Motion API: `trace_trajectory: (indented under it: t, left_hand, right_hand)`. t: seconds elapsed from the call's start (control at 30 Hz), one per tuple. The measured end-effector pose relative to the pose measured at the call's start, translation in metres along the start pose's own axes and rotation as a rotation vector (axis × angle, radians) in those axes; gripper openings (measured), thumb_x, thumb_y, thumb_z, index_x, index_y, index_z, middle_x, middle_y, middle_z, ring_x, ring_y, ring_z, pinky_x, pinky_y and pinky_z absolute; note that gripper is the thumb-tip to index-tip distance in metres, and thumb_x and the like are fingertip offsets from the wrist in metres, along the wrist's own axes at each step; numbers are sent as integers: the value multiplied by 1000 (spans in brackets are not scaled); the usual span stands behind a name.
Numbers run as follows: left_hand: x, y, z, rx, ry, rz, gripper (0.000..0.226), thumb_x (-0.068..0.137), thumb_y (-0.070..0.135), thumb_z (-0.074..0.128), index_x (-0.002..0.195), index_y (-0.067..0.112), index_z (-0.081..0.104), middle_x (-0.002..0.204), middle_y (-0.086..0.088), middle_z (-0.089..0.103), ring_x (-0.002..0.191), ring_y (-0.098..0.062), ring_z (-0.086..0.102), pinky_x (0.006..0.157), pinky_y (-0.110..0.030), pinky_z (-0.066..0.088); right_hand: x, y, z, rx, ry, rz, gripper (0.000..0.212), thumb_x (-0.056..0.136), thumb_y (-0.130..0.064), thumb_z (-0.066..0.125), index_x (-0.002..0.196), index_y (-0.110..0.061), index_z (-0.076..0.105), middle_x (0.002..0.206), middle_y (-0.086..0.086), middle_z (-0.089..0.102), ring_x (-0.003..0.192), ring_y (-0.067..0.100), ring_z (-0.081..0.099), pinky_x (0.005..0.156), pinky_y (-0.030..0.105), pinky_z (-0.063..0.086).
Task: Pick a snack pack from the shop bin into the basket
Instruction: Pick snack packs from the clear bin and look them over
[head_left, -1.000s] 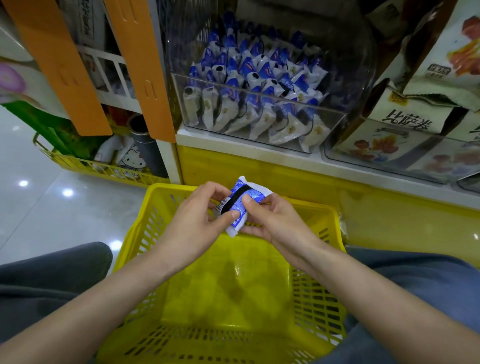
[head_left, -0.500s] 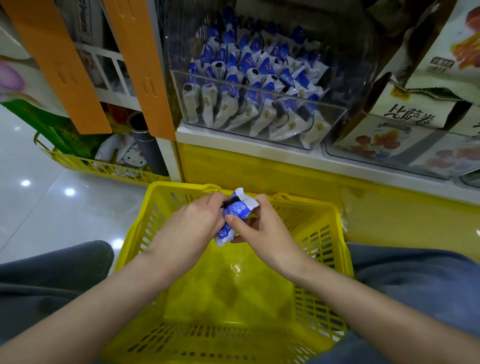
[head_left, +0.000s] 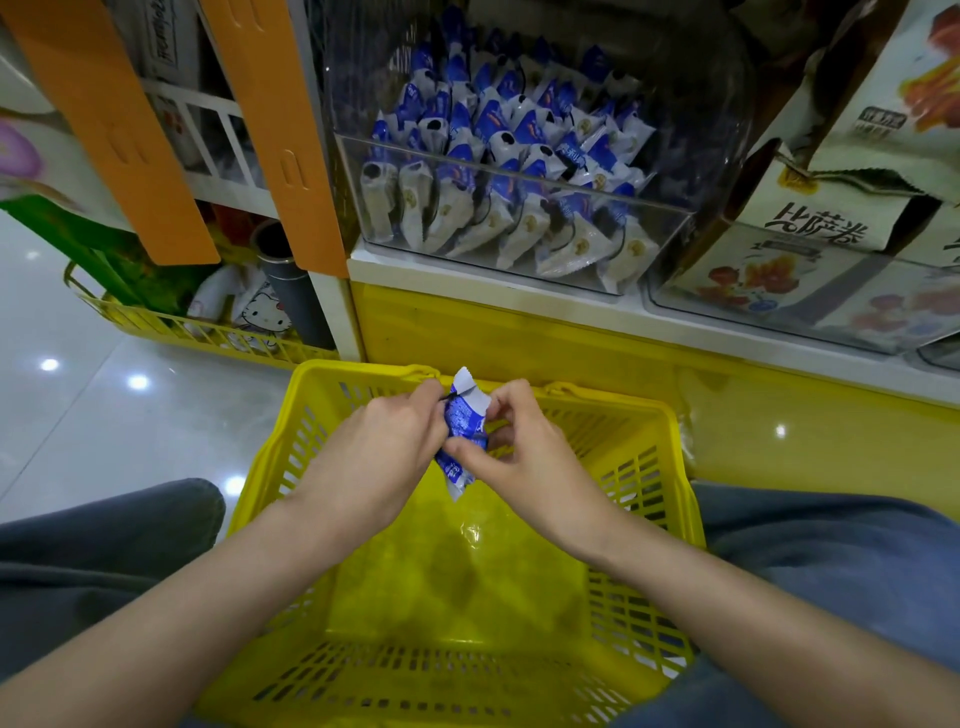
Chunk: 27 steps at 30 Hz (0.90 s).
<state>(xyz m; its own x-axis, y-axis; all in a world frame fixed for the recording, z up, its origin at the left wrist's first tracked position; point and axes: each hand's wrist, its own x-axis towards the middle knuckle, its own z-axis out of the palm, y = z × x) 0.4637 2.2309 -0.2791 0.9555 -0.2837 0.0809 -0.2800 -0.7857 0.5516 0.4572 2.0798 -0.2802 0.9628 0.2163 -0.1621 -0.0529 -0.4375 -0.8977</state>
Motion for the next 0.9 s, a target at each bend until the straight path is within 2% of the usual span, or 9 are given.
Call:
trace_trajectory:
  t: [0.1,0.23,0.4,0.5,0.57,0.67,0.73,0.8,0.9]
  left_hand:
    - [4,0,3,-127,49,-34,12,93,26,48,96,18,57,72,9,54,70,-16,56,60,-28,39]
    - [3,2,8,-242,-3,-17,36,89,16,55,125,20,52,96,15,51,78,8,50,72,-2,37]
    - [4,6,5,-357,-58,-55,39,90,8,50,125,23,48,95,12,57,82,0,54,72,-6,41]
    - [6,15,1,-660,-125,-216,33,91,3,45,113,27,52,103,-1,66,90,-16,63,78,-27,51]
    - [8,21,-3,-923,-202,-315,36,91,2,43,105,33,53,106,1,65,92,-12,62,74,-24,51]
    - [8,24,-7,-1058,-302,-342,28,89,16,55,111,32,50,111,9,63,100,-7,60,81,-27,51]
    - [9,26,-5,-1003,-273,-346,37,85,25,61,120,28,47,115,8,62,105,-8,60,84,-33,51]
    - [11,29,-4,-944,-157,-382,33,90,16,59,119,21,43,111,1,62,96,-13,62,81,-39,52]
    - [13,32,-7,-962,-37,-427,30,91,7,53,116,14,40,102,-3,62,81,-16,63,65,-37,53]
  right_hand:
    - [4,0,-2,81,63,13,29,84,-20,67,98,-20,42,104,0,61,82,8,61,76,30,52]
    - [8,-2,-6,250,109,98,25,89,-13,59,108,-13,42,107,10,63,94,27,66,81,50,53]
    - [8,-4,-8,271,73,84,29,85,-18,64,104,-23,43,103,-5,59,77,10,64,63,26,55]
    - [9,-8,-11,142,77,49,42,80,-24,69,114,-22,44,104,-17,53,76,5,55,70,29,51]
    - [10,-10,-13,97,72,39,52,80,-24,69,123,-15,43,112,-11,53,79,9,54,78,31,49]
    - [10,-13,-16,87,23,28,53,81,-13,68,127,-14,41,116,-7,52,79,8,56,71,22,49]
    - [9,-15,-16,130,-15,28,54,82,-3,64,129,-14,40,119,-2,52,86,13,59,73,27,51]
    - [6,-16,-16,145,-21,18,53,84,1,62,131,-12,41,121,1,54,89,17,61,75,31,53]
    - [4,-18,-18,172,53,-44,34,85,-1,61,112,-20,53,101,-5,61,69,3,60,59,21,52]
